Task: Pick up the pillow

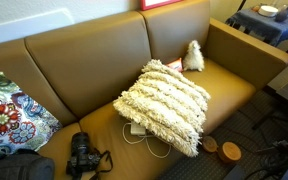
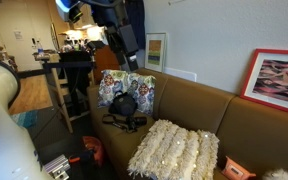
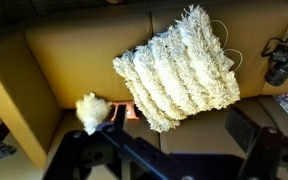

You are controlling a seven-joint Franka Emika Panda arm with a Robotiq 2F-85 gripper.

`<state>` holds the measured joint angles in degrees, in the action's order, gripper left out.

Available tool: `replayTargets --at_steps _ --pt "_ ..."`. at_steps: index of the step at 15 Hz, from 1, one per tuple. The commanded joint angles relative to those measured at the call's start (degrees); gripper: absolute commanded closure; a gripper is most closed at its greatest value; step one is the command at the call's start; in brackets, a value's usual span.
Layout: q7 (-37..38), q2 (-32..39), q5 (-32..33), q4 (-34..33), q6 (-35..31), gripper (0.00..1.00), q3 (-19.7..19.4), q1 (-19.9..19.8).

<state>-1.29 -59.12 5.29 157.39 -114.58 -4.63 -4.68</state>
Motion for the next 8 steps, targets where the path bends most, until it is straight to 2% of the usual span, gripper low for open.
replayTargets --at_steps 1,8 --pt "0.0 -0.4 -0.5 0.0 0.5 0.00 0.1 -0.1" --pt "-0.2 -0.7 -0.2 0.8 -0.3 0.00 0.0 -0.3"
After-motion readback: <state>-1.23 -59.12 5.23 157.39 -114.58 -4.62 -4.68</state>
